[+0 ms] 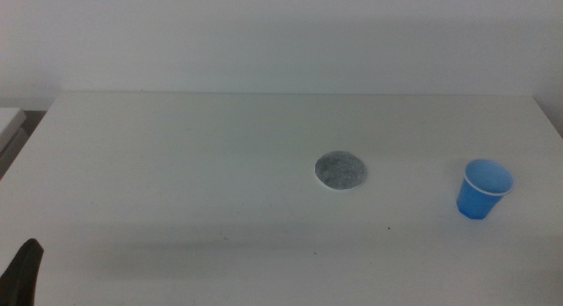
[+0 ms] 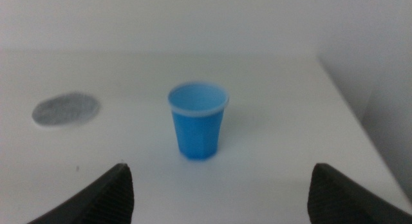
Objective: Place an empty cup on a cup mat.
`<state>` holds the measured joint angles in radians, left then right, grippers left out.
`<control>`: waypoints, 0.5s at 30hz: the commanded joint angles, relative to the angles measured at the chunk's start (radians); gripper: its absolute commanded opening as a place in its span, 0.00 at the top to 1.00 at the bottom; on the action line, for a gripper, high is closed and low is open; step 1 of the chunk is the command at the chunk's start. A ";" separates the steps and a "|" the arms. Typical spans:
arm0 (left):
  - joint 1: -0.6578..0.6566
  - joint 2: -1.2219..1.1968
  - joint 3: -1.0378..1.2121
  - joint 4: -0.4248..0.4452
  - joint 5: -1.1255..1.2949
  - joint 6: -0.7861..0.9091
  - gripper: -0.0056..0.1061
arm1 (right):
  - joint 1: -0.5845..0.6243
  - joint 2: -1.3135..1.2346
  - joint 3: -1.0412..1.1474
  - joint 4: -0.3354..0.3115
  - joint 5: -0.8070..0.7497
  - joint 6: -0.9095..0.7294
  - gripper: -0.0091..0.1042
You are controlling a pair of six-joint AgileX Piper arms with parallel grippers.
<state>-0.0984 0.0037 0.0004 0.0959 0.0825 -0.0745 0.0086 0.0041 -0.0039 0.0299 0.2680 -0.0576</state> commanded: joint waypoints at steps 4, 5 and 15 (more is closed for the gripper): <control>-0.002 -0.004 0.000 -0.007 -0.012 -0.003 0.11 | 0.005 -0.004 0.004 -0.013 -0.105 -0.020 0.10; -0.002 -0.004 0.000 -0.007 -0.012 -0.003 0.11 | 0.005 -0.004 0.004 -0.013 -0.114 -0.020 0.10; -0.002 -0.004 0.000 -0.007 -0.012 -0.003 0.11 | 0.005 -0.004 0.004 -0.013 -0.133 -0.019 0.10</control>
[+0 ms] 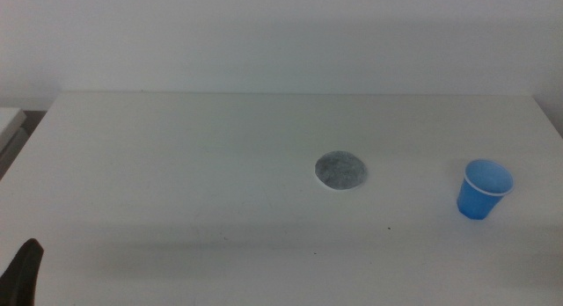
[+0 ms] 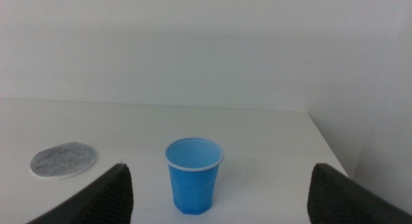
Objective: Place an empty cup on a cup mat.
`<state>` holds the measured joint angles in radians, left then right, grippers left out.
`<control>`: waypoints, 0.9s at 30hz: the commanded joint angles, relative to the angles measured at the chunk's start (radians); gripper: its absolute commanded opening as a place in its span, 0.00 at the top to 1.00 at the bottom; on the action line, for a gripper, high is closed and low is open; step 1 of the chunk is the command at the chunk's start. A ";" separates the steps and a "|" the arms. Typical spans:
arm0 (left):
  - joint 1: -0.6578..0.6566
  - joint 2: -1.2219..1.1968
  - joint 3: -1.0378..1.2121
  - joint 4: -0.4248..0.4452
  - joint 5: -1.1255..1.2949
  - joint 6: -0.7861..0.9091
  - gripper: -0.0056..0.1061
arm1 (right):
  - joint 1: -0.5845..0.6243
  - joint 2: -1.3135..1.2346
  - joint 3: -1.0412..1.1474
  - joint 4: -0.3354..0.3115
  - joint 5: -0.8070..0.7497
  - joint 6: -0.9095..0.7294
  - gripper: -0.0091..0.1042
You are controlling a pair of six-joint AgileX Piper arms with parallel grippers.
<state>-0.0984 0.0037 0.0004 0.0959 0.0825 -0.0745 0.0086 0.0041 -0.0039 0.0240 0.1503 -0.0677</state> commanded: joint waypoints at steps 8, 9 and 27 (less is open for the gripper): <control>-0.002 -0.004 0.000 -0.007 -0.012 -0.003 0.11 | 0.005 0.222 -0.222 0.007 0.125 0.124 0.10; -0.002 -0.004 0.000 -0.007 -0.012 -0.003 0.11 | 0.005 0.277 -0.274 0.007 0.180 0.124 0.10; -0.002 -0.004 0.000 -0.007 -0.012 -0.003 0.11 | 0.003 0.939 -0.921 0.100 0.716 0.196 0.10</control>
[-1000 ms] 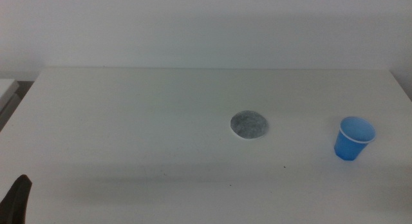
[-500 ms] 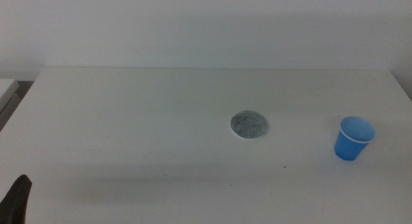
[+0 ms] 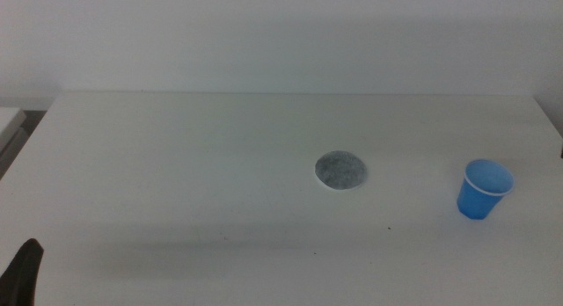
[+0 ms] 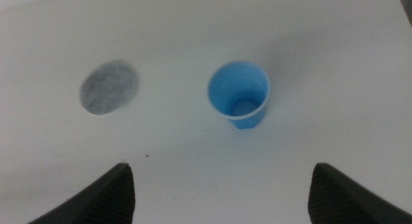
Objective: Place an empty cup on a cup mat.
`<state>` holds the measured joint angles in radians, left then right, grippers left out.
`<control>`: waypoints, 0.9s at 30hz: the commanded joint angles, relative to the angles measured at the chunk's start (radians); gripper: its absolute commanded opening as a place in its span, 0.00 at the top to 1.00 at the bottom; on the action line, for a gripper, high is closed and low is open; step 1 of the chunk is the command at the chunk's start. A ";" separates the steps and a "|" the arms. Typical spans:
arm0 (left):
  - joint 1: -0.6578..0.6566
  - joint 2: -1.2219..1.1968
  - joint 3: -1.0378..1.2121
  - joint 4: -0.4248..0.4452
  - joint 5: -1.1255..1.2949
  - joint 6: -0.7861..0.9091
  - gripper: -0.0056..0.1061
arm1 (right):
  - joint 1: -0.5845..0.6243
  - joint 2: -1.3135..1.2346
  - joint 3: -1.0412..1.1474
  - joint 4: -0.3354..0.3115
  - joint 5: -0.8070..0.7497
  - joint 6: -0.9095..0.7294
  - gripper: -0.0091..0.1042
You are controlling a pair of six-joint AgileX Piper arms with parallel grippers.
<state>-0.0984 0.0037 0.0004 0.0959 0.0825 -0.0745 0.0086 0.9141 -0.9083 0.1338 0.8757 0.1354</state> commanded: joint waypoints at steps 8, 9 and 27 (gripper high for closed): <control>-0.002 -0.004 0.000 -0.007 -0.012 -0.003 0.11 | 0.001 0.406 -0.233 -0.121 0.146 0.017 0.10; -0.002 -0.004 0.000 -0.007 -0.012 -0.003 0.11 | 0.001 0.457 -0.261 -0.116 0.153 0.017 0.10; -0.002 -0.004 0.000 -0.007 -0.012 -0.003 0.11 | -0.030 0.942 -0.424 -0.101 0.091 0.024 0.26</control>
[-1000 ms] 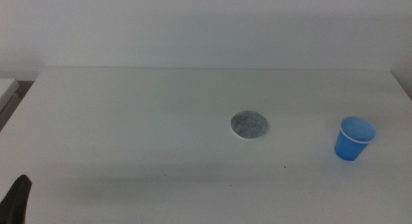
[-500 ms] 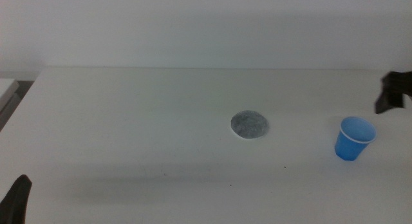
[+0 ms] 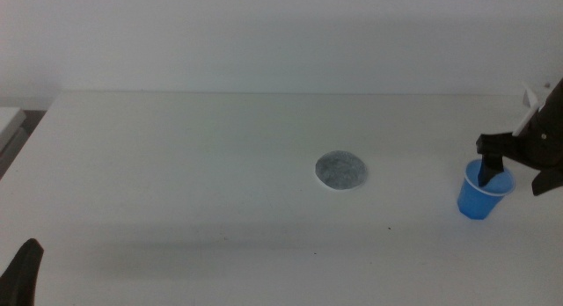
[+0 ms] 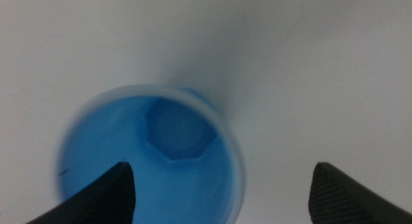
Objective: Place an empty cup on a cup mat.
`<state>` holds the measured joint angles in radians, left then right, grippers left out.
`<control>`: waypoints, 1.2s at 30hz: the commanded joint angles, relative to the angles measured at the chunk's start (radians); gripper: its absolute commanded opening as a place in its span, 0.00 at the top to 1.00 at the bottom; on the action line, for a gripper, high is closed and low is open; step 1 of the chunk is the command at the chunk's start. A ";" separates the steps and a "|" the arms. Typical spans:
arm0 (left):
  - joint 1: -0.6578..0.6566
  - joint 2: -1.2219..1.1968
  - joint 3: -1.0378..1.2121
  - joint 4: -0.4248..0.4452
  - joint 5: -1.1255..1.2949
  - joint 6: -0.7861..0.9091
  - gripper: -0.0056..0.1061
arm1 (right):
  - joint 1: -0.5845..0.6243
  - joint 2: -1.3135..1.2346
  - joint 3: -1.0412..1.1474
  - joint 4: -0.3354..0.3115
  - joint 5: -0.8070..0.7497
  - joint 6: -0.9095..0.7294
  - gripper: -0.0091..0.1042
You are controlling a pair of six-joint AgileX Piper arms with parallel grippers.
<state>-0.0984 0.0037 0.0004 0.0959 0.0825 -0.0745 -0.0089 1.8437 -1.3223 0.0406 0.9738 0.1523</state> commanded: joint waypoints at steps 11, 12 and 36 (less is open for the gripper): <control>-0.002 -0.004 0.000 -0.007 -0.012 -0.003 0.11 | -0.001 0.036 -0.056 0.094 -0.048 -0.070 0.94; -0.002 -0.004 0.000 -0.007 -0.012 -0.003 0.11 | 0.019 0.029 -0.078 0.092 -0.043 -0.062 0.94; -0.002 -0.004 0.000 -0.007 -0.012 -0.003 0.11 | 0.395 0.325 -0.523 0.071 0.026 0.032 0.93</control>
<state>-0.0984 0.0037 0.0004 0.0959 0.0825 -0.0745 0.3862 2.1636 -1.8375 0.1105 1.0099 0.1787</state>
